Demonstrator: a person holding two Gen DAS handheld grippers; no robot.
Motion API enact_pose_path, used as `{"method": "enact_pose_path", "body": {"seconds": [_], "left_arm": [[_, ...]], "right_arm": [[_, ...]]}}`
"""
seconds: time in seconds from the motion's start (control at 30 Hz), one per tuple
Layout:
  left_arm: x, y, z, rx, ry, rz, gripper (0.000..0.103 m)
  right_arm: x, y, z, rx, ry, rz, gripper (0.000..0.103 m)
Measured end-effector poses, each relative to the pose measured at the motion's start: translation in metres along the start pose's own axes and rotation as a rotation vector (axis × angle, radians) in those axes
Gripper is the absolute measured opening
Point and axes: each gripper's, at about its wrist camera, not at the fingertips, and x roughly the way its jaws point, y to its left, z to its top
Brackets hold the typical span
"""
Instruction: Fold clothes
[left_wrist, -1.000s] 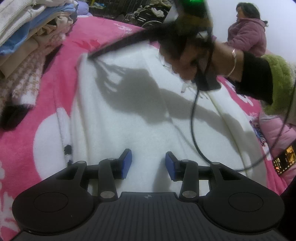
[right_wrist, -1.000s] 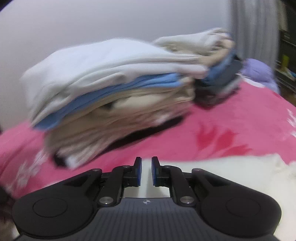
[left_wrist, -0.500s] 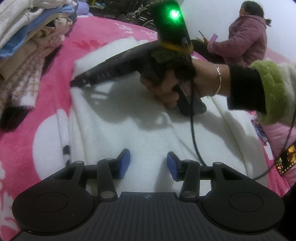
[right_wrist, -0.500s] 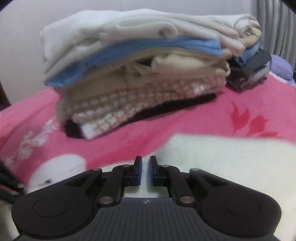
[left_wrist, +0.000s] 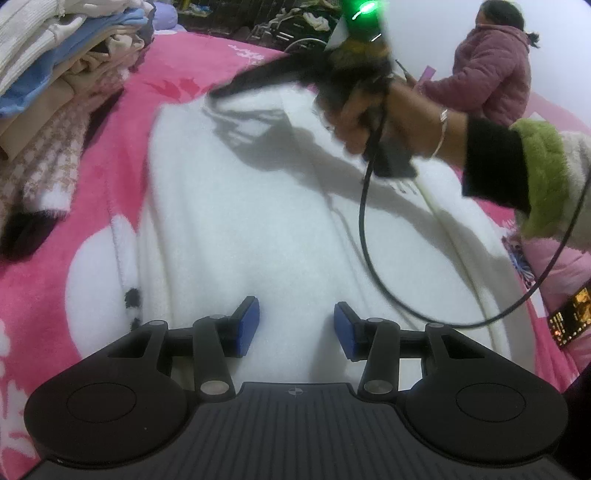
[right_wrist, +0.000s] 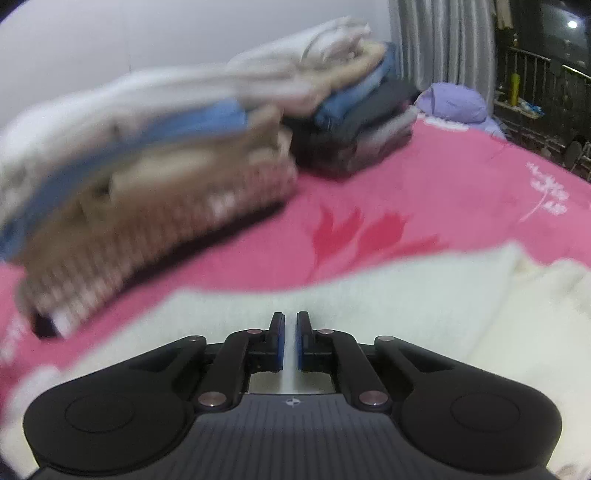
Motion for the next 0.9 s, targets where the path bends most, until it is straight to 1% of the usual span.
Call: {"method": "enact_pose_path", "body": {"seconds": [0.1, 0.13, 0.2, 0.23, 0.3, 0.37, 0.47, 0.5, 0.57, 0.67, 0.77, 0.8, 0.83, 0.9], "left_arm": [[0.000, -0.001, -0.002, -0.007, 0.006, 0.005, 0.045], [-0.001, -0.002, -0.002, -0.006, 0.008, 0.007, 0.045], [-0.001, -0.003, -0.003, 0.002, 0.013, 0.008, 0.045], [-0.002, -0.003, -0.003, 0.005, 0.015, 0.010, 0.045], [-0.002, -0.004, -0.004, 0.005, 0.016, 0.013, 0.045], [-0.003, -0.005, -0.006, 0.002, 0.012, 0.018, 0.045], [-0.004, -0.004, -0.006, -0.002, 0.013, 0.023, 0.045], [-0.004, -0.004, -0.005, -0.006, 0.013, 0.022, 0.045], [-0.005, -0.003, -0.005, -0.010, 0.015, 0.020, 0.045], [-0.004, -0.003, -0.004, -0.001, 0.017, 0.024, 0.045], [-0.004, -0.005, -0.004, 0.015, 0.022, 0.028, 0.045], [-0.004, -0.005, -0.004, 0.020, 0.023, 0.030, 0.045], [-0.004, -0.006, -0.003, 0.024, 0.025, 0.031, 0.045], [-0.004, -0.006, -0.004, 0.029, 0.024, 0.033, 0.045]], "right_arm": [[-0.014, -0.025, 0.014, 0.034, -0.047, -0.074, 0.005], [-0.013, -0.035, 0.016, 0.048, -0.049, -0.113, 0.008], [0.007, -0.059, 0.005, 0.089, -0.004, -0.165, 0.007], [0.020, -0.071, -0.003, 0.112, 0.025, -0.187, 0.001], [0.028, -0.079, -0.013, 0.145, -0.008, -0.191, 0.000], [0.023, -0.067, -0.008, 0.121, -0.005, -0.224, 0.000], [-0.001, -0.076, 0.000, 0.151, -0.044, -0.221, 0.001], [-0.012, -0.084, 0.002, 0.176, -0.056, -0.236, 0.001], [-0.038, -0.109, 0.002, 0.207, -0.077, -0.318, 0.002], [-0.061, -0.159, -0.008, 0.291, -0.056, -0.476, 0.005], [-0.058, -0.209, -0.032, 0.378, 0.033, -0.627, 0.005], [-0.053, -0.226, -0.043, 0.396, 0.069, -0.669, 0.003], [-0.052, -0.239, -0.051, 0.420, 0.065, -0.676, 0.001], [-0.055, -0.252, -0.051, 0.458, 0.063, -0.705, 0.002]]}}
